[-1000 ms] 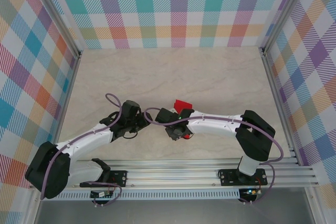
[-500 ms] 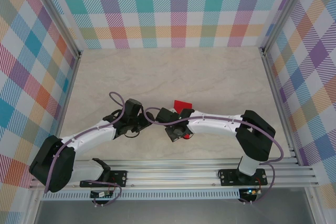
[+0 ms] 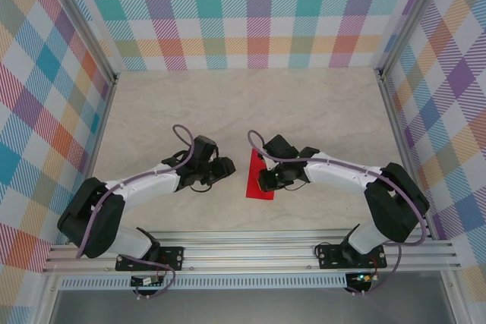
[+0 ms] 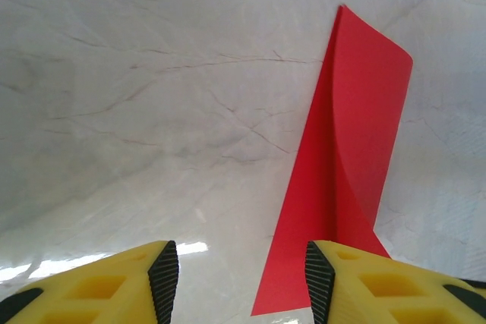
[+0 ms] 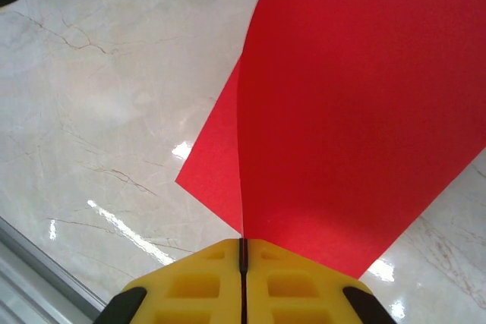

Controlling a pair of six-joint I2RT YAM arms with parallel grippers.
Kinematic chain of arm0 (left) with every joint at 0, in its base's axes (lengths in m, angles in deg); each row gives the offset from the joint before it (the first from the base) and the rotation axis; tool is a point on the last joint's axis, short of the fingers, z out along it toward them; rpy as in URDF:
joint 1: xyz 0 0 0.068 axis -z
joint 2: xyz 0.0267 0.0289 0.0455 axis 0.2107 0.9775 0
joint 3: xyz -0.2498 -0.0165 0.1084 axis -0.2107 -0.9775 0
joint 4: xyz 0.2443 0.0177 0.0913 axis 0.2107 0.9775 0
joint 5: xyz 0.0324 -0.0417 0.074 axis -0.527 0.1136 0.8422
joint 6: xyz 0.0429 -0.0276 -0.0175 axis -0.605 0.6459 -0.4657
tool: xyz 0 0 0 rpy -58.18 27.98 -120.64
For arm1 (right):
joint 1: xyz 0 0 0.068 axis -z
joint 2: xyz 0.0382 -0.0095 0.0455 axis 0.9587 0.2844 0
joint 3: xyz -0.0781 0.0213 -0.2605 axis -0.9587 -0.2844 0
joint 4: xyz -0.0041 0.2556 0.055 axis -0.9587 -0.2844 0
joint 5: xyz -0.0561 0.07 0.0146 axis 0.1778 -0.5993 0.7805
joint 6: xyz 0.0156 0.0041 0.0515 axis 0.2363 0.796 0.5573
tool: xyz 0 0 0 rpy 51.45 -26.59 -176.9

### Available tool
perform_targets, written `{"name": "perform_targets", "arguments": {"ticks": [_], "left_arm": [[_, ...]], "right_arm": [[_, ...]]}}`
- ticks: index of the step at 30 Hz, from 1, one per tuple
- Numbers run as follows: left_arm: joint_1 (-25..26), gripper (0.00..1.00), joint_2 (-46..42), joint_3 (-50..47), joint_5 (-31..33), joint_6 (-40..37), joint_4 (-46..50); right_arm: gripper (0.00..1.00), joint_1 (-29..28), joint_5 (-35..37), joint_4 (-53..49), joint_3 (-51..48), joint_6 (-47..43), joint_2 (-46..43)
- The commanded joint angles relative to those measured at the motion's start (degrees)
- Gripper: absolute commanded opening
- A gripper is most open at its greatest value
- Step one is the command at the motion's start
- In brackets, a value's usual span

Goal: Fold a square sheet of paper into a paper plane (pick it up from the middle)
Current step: Fold the triangle a second time at the center of the table.

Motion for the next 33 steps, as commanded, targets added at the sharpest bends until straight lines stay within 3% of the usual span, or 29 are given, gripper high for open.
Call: {"name": "perform_targets", "arguments": {"ticks": [1, 8, 14, 23, 33], "left_arm": [[1.66, 0.5, 2.31, 3.08, -1.11, -1.25, -1.05], [4.08, 0.45, 6.61, 6.59, -1.36, -1.61, -1.4], [6.08, 0.33, 9.57, 9.2, -1.75, -1.33, -1.88], [8.89, 0.3, 12.83, 11.74, -0.79, -0.56, -2.07], [10.37, 0.28, 15.06, 14.17, -0.54, -0.13, -2.12]], "right_arm": [[0.08, 2.77, -7.54, 2.87, -0.84, -2.69, -0.44], [0.09, 8.41, -12.48, 4.1, -1.81, -5.71, 1.55], [0.1, 10.19, -13.79, 2.68, -1.12, -8.23, 3.21], [0.11, 10.92, -8.51, -5.27, 1.37, -10.06, 3.71], [0.13, 10.88, -7.04, -5.16, 3.97, -10.77, 7.35]]}}
